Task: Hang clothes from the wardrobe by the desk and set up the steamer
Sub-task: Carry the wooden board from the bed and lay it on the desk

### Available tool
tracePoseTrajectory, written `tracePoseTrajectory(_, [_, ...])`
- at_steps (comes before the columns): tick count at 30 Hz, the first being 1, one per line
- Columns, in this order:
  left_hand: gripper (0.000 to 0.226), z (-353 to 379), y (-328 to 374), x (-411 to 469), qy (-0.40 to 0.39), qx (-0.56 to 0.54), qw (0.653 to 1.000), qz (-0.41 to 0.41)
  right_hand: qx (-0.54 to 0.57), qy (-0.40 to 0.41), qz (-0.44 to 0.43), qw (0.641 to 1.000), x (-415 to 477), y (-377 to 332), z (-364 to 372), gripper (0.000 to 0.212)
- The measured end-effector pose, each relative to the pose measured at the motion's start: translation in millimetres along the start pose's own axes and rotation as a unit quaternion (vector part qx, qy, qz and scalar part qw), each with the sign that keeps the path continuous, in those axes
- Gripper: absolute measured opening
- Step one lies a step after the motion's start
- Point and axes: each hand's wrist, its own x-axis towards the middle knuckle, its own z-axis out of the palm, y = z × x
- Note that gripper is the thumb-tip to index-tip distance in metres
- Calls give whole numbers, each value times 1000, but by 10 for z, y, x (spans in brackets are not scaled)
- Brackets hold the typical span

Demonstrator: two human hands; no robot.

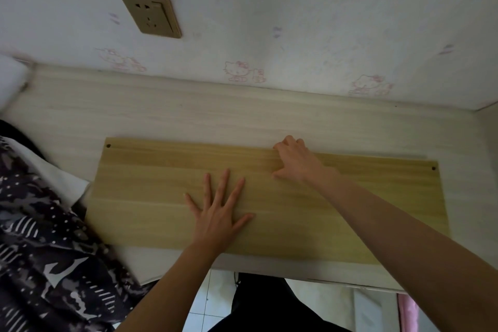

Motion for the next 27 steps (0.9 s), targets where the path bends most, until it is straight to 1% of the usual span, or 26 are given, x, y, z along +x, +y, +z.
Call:
tracePoseTrajectory(2, [81,15,-6,29,-9,3,1000,0,-34,63,-39,997,24,11,-15,40])
tracePoseTrajectory(3, [80,21,-6,49,-13,4,1000,-2,-53,88,-61,993,34,11,-39,35])
tracePoseTrajectory(4, [80,20,-4,67,-16,3,1000,-6,-66,95,-79,990,33,8,-60,37])
tracePoseTrajectory(6, [80,6,2,90,-17,-2,1000,-11,-82,68,-82,991,-7,8,-46,48])
tracePoseTrajectory(9, [80,1,-3,103,-18,-12,1000,-10,-70,48,-47,995,-168,73,152,60])
tracePoseTrajectory(12, [80,1,-12,91,-12,-19,1000,-8,-61,24,9,998,-463,200,422,69])
tracePoseTrajectory(15, [79,21,-47,20,-1,-15,1000,-19,-71,39,60,995,-797,338,710,68])
tracePoseTrajectory(19, [81,21,-166,-181,10,-50,994,-100,-45,44,123,990,-1083,464,929,77])
tracePoseTrajectory(21, [82,21,-246,-280,14,-75,987,-142,-42,64,133,988,-1158,514,1015,80])
tracePoseTrajectory(23, [83,32,-315,-330,4,-89,983,-163,-36,81,139,986,-1184,532,1067,80])
tracePoseTrajectory(27, [82,52,-381,-317,-6,-89,983,-159,-33,84,146,985,-1162,479,1083,80])
